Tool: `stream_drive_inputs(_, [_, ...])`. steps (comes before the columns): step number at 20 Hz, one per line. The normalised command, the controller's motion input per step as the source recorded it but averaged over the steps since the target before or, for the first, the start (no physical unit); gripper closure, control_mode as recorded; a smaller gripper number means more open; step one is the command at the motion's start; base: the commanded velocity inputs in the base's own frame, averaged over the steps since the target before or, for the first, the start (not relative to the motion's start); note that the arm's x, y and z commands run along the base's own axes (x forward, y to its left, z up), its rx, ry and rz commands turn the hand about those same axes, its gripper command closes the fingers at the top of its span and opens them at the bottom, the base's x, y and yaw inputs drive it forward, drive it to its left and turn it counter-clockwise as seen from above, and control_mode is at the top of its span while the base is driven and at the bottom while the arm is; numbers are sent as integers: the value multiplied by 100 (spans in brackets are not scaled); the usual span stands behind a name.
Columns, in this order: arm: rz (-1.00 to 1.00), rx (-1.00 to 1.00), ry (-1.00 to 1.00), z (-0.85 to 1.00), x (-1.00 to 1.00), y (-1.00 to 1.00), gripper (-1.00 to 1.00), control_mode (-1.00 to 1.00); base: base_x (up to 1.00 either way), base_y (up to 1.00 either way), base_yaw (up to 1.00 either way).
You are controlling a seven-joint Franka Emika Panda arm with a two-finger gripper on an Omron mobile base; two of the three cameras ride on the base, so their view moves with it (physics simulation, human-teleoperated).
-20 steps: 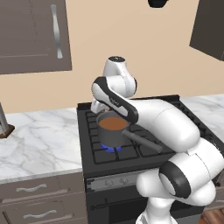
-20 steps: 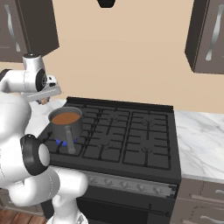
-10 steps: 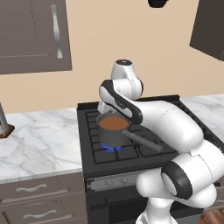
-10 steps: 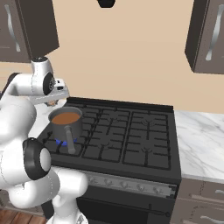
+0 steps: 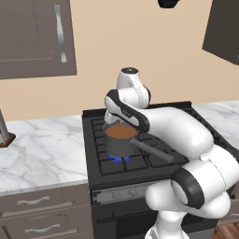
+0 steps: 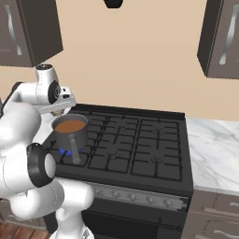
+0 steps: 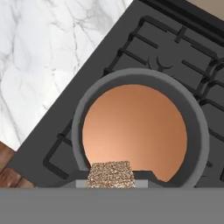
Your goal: Pick up the sugar cube(s) and place them in the saucepan with hot chocolate.
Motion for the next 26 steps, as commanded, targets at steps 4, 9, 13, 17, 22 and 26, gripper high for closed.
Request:
stream_drive_inputs(4, [0, -2, 0, -8, 7, 0, 100, -100, 0, 0, 0])
stream_drive_inputs(9, [0, -1, 0, -4, 6, 0, 100, -100, 0, 0, 0])
stream_drive_inputs(13, [0, 0, 0, -3, 4, 0, 100, -100, 0, 0, 0])
stream_drive_inputs(17, [0, 0, 0, -6, 13, -6, 100, -100, 0, 0, 0])
stream_drive_inputs(22, [2, 0, 2, -10, 4, -17, 100, -100, 0, 0, 0])
stream_drive_inputs(26, [13, 0, 2, 0, -1, -6, 100, -100, 0, 0, 0])
